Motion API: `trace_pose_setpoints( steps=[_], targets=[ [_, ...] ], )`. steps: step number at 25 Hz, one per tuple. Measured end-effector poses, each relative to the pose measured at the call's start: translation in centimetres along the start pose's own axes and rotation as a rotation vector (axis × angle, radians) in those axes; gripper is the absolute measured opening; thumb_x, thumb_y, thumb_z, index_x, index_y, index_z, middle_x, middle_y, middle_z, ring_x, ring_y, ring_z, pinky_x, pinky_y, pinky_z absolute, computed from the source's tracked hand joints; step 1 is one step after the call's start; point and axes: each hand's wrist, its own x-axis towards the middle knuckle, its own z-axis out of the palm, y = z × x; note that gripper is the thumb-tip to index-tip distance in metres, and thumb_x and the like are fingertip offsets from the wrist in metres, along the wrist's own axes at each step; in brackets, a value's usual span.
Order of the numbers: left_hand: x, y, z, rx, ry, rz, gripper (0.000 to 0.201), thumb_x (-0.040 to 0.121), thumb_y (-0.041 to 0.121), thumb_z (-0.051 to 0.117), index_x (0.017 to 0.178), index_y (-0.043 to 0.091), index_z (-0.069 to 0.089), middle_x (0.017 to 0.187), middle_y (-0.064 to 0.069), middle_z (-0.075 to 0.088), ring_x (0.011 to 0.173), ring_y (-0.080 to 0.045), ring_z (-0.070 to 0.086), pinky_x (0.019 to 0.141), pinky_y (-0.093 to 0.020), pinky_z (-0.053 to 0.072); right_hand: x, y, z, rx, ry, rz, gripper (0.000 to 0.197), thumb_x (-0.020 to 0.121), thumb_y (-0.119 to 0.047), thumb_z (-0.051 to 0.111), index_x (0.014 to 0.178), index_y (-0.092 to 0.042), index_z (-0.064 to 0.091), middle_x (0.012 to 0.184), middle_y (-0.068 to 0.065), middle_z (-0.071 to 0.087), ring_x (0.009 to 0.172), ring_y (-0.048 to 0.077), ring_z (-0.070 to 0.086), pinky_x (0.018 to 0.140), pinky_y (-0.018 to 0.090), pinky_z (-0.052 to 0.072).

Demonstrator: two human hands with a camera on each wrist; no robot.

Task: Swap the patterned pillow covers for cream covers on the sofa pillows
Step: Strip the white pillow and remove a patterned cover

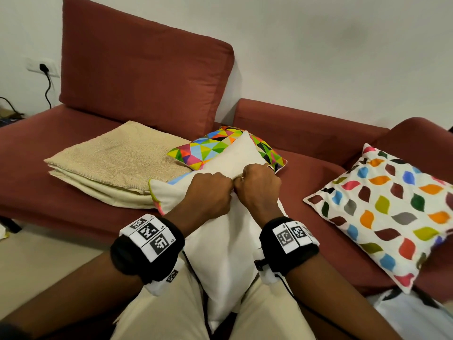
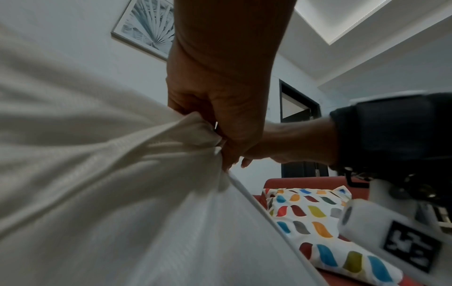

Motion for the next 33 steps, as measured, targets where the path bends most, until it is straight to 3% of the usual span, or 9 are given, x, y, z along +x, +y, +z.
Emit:
trace_pose_setpoints(
  steps=[4,10,15,18,24,27,29,31,33],
  targets=[
    [-0.9,1.4,-1.0,0.064,-0.031,0.033,0.025,0.089,0.030,0.055,0.072,0.018,0.042,0.097,-0.009,0.060,0.087,-0.030,0.060,0.063,-0.032,0.032,2.1,2.7,-0.4,-0.034,0.041,0.066,0.017,0.082,-0.016,0.051,0.086,-0.007,0.065,0.093,0.013,0.067,0.095,0.037,0.059,0.067,0.033,0.037],
    [-2.2,1.7,-1.7,-0.061,-0.081,0.067,0.020,0.088,0.034,0.059,0.099,0.017,0.062,0.100,-0.006,0.060,0.087,-0.026,0.060,0.072,-0.033,0.048,5.0,6.8,-0.7,0.047,0.074,0.243,0.019,0.085,-0.023,0.056,0.091,-0.007,0.064,0.099,0.018,0.068,0.101,0.041,0.059,0.075,0.038,0.044],
    [-2.0,0.4,-1.0,-0.092,-0.114,0.076,0.025,0.083,0.051,0.063,0.092,0.028,0.061,0.099,0.001,0.062,0.089,-0.020,0.059,0.068,-0.029,0.041,5.2,6.8,0.0,0.153,0.053,0.280,0.022,0.084,-0.019,0.054,0.098,-0.004,0.062,0.107,0.021,0.064,0.104,0.042,0.059,0.081,0.040,0.046],
    [-1.8,-0.1,-0.7,-0.211,-0.031,-0.002,0.037,0.079,0.066,0.061,0.079,0.029,0.067,0.079,0.010,0.060,0.076,-0.010,0.054,0.066,-0.027,0.041,4.7,7.8,0.9,0.194,0.052,0.299,0.024,0.089,-0.029,0.056,0.096,-0.008,0.063,0.110,0.020,0.062,0.103,0.041,0.060,0.083,0.041,0.047],
    [-2.0,-0.2,0.0,-0.406,-0.042,0.162,0.033,0.085,0.053,0.063,0.066,0.026,0.062,0.059,0.011,0.054,0.056,-0.003,0.045,0.060,-0.028,0.039,5.2,7.8,0.5,0.180,0.092,0.227,0.015,0.086,-0.019,0.055,0.091,-0.007,0.063,0.099,0.017,0.066,0.097,0.039,0.061,0.078,0.038,0.045],
    [-2.1,-0.8,-0.3,-0.356,0.053,0.109,0.040,0.082,0.066,0.052,0.074,0.030,0.067,0.071,0.013,0.063,0.062,0.000,0.048,0.060,-0.026,0.037,5.0,7.0,0.3,0.213,0.062,0.241,0.017,0.087,-0.022,0.057,0.094,-0.008,0.064,0.103,0.016,0.066,0.101,0.039,0.061,0.079,0.038,0.047],
    [-1.8,-2.2,-0.5,-0.345,0.141,0.022,0.037,0.083,0.063,0.048,0.090,0.036,0.072,0.088,0.014,0.068,0.081,-0.005,0.058,0.065,-0.027,0.039,4.4,6.7,0.5,0.220,0.046,0.218,0.013,0.084,-0.020,0.059,0.092,-0.010,0.063,0.101,0.012,0.066,0.101,0.036,0.061,0.079,0.038,0.047],
    [-1.3,-3.8,-0.2,-0.381,0.161,-0.071,0.030,0.090,0.050,0.055,0.114,0.038,0.067,0.113,0.011,0.067,0.107,-0.014,0.060,0.078,-0.031,0.046,3.5,6.1,1.2,0.263,0.014,0.086,0.011,0.079,-0.012,0.059,0.088,-0.013,0.065,0.098,0.007,0.065,0.099,0.030,0.060,0.078,0.036,0.048],
    [-0.9,-4.4,0.0,-0.371,0.078,-0.119,0.044,0.093,0.041,0.056,0.137,0.038,0.050,0.137,0.004,0.055,0.125,-0.018,0.050,0.092,-0.033,0.044,3.0,4.7,1.9,0.345,-0.052,-0.168,0.019,0.077,-0.011,0.064,0.094,-0.014,0.070,0.102,0.003,0.065,0.102,0.026,0.060,0.083,0.036,0.049]
  ],
)
